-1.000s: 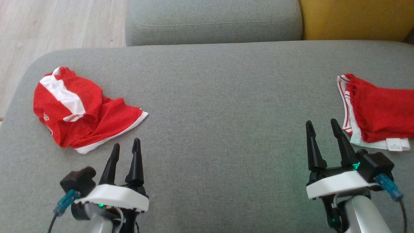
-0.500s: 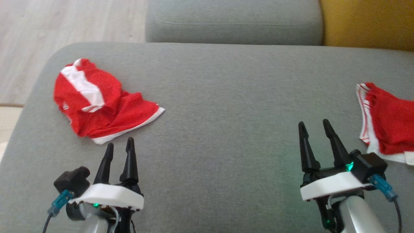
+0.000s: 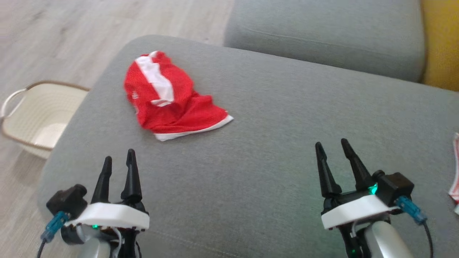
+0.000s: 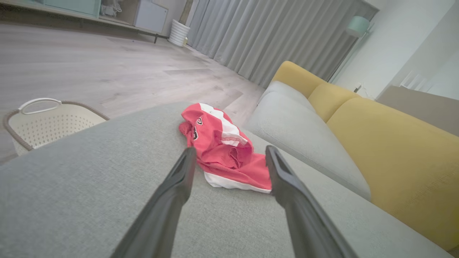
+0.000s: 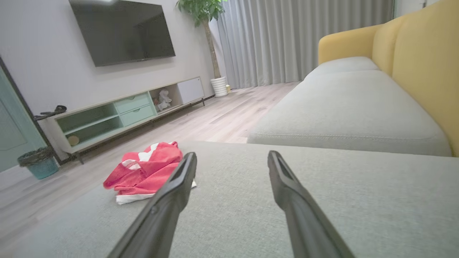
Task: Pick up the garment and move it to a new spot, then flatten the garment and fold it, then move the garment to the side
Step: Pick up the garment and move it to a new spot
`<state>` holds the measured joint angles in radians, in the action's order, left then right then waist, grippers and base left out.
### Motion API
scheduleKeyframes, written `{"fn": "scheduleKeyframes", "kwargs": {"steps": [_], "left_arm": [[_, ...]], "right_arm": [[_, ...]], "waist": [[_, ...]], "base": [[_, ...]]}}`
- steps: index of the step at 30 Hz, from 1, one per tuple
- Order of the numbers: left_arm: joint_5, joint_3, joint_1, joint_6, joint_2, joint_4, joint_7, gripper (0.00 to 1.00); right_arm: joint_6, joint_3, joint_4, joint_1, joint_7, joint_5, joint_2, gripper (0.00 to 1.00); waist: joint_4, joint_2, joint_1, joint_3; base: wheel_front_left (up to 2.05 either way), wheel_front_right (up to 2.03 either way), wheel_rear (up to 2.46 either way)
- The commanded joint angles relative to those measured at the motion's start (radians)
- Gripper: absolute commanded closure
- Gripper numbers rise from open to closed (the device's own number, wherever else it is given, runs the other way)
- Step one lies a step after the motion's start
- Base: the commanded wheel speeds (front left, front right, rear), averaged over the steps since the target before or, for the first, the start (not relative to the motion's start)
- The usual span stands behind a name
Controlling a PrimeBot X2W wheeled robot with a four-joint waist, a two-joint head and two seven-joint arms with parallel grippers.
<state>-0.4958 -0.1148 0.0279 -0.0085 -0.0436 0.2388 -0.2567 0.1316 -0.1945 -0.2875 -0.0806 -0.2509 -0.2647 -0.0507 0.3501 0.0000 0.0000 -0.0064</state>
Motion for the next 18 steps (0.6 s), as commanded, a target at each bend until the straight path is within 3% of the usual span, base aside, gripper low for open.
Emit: {"fn": "scheduleKeyframes", "kwargs": {"steps": [1,9,18], "left_arm": [[0.010,0.030,0.023,0.001,-0.007,-0.037,-0.005,0.00],[0.003,0.038,0.006,0.009,-0.007,-0.050,-0.005,0.00],[0.028,0.043,0.009,0.017,-0.007,-0.053,-0.005,0.00]], "right_arm": [[-0.001,-0.028,0.027,-0.016,-0.011,-0.005,0.000,0.00],[-0.001,-0.035,0.023,-0.011,-0.011,-0.004,0.000,0.00],[-0.001,-0.042,0.015,-0.022,-0.011,-0.012,0.000,0.00]], "waist": [[0.042,0.0000,0.0000,-0.007],[0.127,0.0000,0.0000,-0.005],[0.136,0.0000,0.0000,0.010]], "base": [[0.00,0.00,0.00],[0.00,0.00,0.00],[0.00,0.00,0.00]]}}
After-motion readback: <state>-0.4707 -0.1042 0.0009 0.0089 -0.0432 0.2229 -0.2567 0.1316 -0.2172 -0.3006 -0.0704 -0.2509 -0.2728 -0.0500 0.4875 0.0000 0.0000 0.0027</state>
